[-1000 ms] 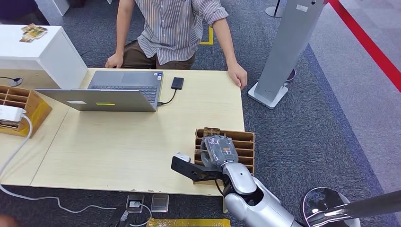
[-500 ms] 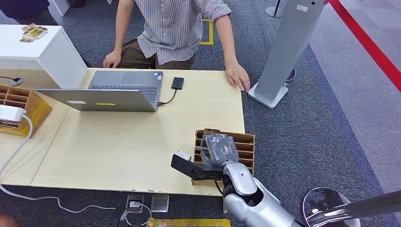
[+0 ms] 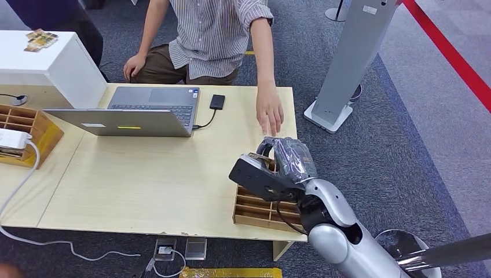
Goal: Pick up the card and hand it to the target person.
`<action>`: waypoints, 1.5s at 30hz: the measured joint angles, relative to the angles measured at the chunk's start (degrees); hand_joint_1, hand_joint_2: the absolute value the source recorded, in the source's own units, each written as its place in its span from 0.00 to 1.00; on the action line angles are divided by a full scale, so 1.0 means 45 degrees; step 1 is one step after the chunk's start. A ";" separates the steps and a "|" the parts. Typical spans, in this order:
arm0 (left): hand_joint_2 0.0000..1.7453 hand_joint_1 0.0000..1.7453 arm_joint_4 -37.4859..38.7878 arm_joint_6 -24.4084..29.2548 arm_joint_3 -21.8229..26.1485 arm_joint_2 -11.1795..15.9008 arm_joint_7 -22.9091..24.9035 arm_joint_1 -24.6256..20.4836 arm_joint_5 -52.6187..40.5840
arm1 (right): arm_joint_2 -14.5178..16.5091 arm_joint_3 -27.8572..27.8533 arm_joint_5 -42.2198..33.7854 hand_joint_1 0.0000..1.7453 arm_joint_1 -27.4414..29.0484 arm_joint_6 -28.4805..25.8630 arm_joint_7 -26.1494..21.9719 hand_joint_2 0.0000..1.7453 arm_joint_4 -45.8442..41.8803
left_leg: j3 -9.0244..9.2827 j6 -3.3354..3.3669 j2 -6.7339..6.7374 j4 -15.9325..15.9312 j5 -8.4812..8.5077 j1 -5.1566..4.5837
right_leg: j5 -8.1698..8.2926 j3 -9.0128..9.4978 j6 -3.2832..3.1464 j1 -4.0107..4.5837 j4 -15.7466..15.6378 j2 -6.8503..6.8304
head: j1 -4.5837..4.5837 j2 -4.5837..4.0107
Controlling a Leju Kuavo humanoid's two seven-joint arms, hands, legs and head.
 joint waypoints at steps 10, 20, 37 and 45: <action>1.00 0.00 0.0000 -0.0187 0.0000 -0.0007 0.0023 -0.0136 -0.0086 | 0.0229 -0.0097 -0.0259 1.00 -0.0202 -0.2154 -0.3365 1.00 0.0173 | -0.0003 0.0000 -0.0003 -0.0001 0.0001 0.0000 | 0.0000 0.0006 0.0000 0.0002 0.0003 -0.0002 | 0.0000 0.0001; 1.00 0.00 0.0000 -0.0348 0.0000 -0.0084 -0.0032 -0.0299 -0.0182 | 0.1113 -0.0108 0.0213 1.00 -0.0388 -0.5584 -0.5973 1.00 0.2890 | -0.0006 0.0001 -0.0005 0.0000 0.0002 0.0000 | 0.0000 0.0004 0.0000 0.0001 0.0004 -0.0004 | 0.0006 0.0000; 0.75 0.00 0.0000 -0.0322 0.0000 -0.0091 -0.0325 -0.0195 -0.0281 | 0.1349 -0.0083 -0.0015 0.75 -0.0343 -0.6088 -0.6025 1.00 0.4036 | -0.0006 0.0001 -0.0004 -0.0001 0.0002 0.0000 | 0.0000 0.0003 0.0000 0.0001 0.0003 -0.0003 | 0.0004 0.0000; 0.00 0.00 0.0000 -0.0344 0.0000 -0.0091 -0.0362 -0.0091 -0.0296 | 0.1351 -0.0063 -0.0175 0.00 -0.0247 -0.6174 -0.6006 1.00 0.4240 | -0.0005 0.0001 -0.0004 -0.0001 0.0002 0.0000 | 0.0000 0.0003 0.0000 0.0001 0.0004 -0.0003 | 0.0003 0.0002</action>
